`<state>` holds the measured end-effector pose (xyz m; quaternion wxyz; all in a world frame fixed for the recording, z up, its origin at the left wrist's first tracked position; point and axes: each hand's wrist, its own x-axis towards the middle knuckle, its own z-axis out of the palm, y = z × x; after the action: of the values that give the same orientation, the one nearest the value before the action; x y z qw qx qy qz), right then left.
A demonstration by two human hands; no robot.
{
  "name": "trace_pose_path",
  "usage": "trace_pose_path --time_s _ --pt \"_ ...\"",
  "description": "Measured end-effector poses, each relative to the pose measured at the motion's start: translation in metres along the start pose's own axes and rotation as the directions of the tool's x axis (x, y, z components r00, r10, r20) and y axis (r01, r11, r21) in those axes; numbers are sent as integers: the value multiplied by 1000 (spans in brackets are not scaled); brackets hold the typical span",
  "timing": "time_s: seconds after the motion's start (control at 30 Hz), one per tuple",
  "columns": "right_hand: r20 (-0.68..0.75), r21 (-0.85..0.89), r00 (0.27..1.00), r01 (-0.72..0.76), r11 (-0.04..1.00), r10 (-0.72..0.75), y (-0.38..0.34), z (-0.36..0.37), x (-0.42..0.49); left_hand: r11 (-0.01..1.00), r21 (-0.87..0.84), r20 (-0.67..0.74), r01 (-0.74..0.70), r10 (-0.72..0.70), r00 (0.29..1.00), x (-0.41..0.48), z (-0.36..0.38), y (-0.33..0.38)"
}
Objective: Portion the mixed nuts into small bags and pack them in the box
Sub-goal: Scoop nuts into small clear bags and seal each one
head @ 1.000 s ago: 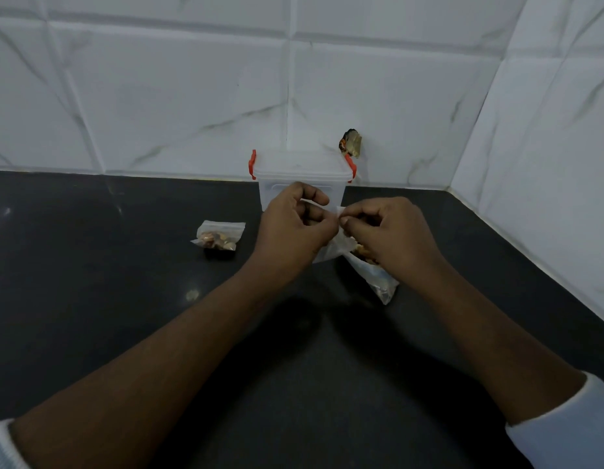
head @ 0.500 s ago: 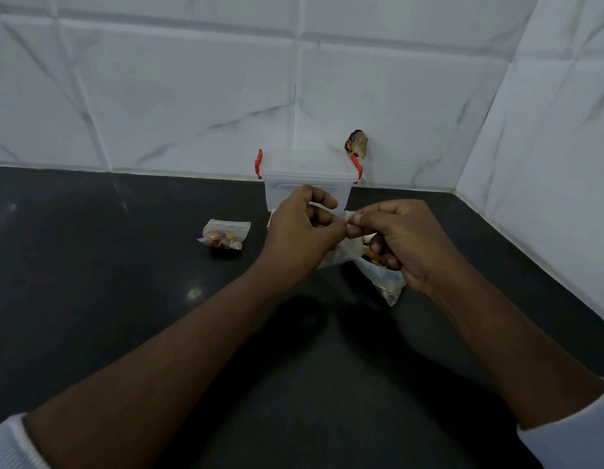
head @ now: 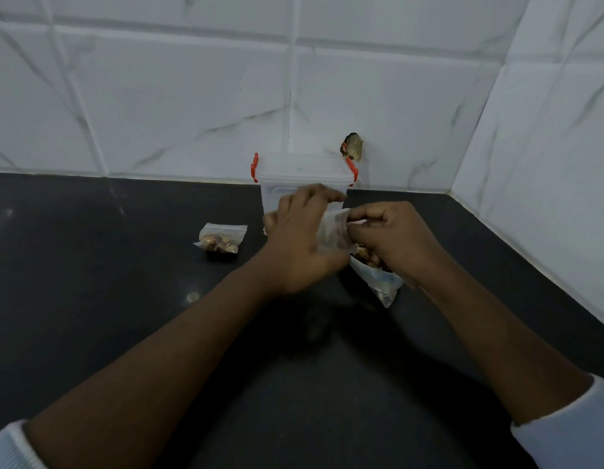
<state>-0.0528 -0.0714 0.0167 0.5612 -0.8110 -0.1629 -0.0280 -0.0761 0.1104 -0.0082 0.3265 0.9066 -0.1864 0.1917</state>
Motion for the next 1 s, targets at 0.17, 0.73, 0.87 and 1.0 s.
trace_pose_path --time_s 0.17,0.73,0.87,1.0 --pt "73 95 997 2 995 -9 2 6 -2 943 329 -9 -45 51 999 0 7 -5" --pt "33 95 996 74 993 -78 8 6 0 966 222 -47 -134 148 988 2 3 -7" --pt "19 117 998 57 992 -60 6 -1 0 900 -431 -197 71 -171 965 7 -2 -12" --pt "4 82 999 42 996 -43 6 -4 0 474 -830 -25 295 -559 829 19 -6 -15"
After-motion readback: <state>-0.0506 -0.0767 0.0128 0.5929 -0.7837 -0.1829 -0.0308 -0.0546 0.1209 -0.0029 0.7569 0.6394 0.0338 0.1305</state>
